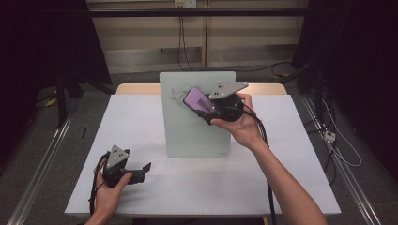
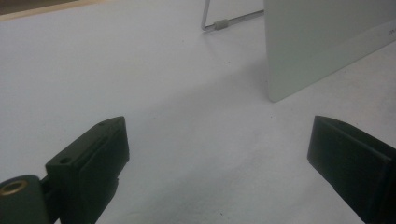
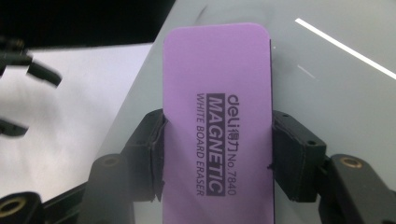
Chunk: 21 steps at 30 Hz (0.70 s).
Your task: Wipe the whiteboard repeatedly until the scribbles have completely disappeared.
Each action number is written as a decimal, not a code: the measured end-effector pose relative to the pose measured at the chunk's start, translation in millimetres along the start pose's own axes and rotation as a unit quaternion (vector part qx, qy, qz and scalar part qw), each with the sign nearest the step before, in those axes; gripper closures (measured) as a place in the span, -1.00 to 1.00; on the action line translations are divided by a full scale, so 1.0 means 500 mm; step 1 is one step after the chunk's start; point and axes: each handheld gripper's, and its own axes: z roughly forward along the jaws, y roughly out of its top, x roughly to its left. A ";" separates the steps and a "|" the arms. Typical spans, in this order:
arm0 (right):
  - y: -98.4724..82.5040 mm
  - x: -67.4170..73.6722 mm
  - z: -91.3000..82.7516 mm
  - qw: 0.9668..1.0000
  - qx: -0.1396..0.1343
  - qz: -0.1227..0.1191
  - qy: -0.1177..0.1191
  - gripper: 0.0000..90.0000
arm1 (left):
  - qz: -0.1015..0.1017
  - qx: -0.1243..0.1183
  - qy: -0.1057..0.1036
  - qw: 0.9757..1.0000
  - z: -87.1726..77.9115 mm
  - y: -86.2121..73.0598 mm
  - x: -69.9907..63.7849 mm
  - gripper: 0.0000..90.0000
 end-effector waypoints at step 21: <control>0.012 0.040 0.044 1.000 0.021 -0.020 0.004 -0.07 | 0.004 0.003 0.000 1.000 0.001 0.001 -0.001 -0.88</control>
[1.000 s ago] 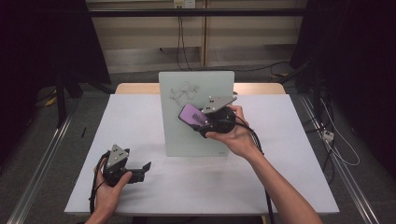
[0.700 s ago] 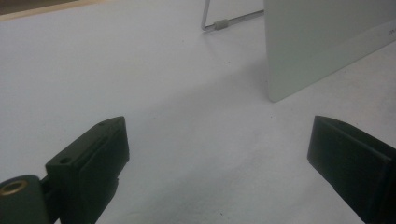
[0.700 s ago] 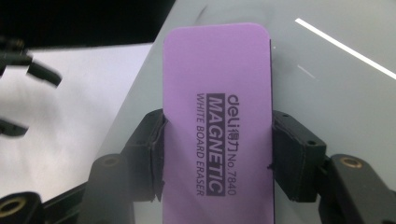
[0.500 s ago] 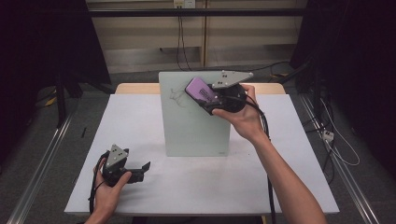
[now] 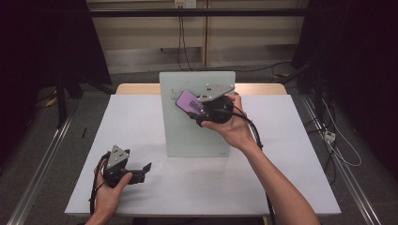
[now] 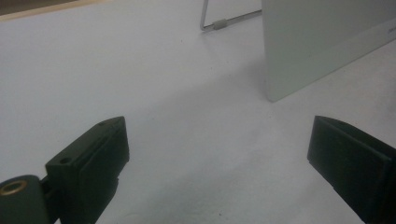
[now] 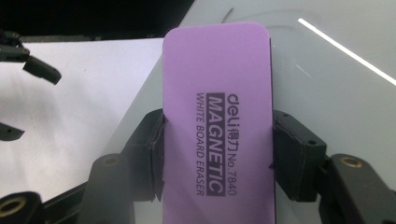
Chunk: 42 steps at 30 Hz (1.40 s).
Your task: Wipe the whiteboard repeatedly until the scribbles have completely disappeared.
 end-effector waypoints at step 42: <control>0.056 0.000 0.032 1.000 -0.017 0.012 0.018 -0.07 | -0.002 -0.005 -0.002 1.000 -0.003 0.000 0.001 -0.88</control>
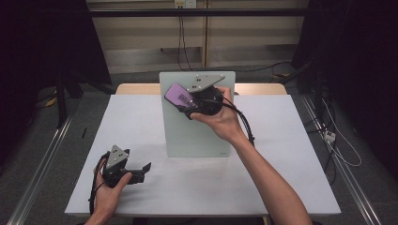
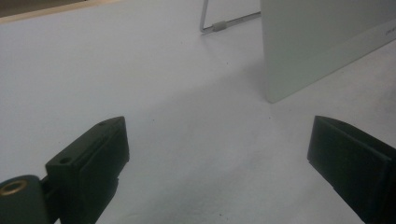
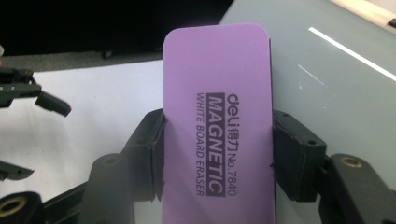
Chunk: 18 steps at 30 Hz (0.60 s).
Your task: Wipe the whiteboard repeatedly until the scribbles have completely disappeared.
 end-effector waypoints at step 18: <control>-0.004 -0.029 -0.040 1.000 -0.016 0.012 -0.019 -0.07 | -0.002 -0.001 0.004 1.000 -0.006 -0.001 0.003 -0.88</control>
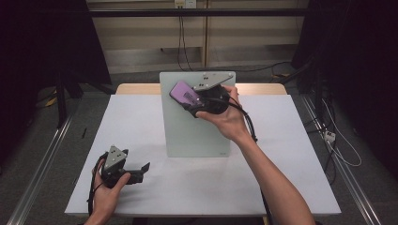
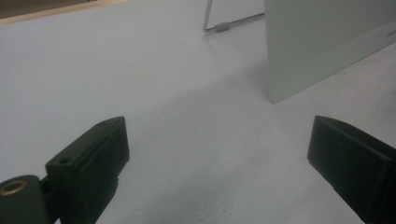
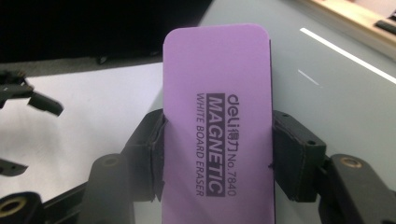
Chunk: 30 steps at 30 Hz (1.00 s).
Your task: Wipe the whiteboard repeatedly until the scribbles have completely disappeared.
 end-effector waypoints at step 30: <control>-0.108 0.089 0.056 0.996 0.069 -0.018 0.053 -0.07 | 0.004 0.003 -0.002 1.000 0.006 0.001 -0.005 -0.88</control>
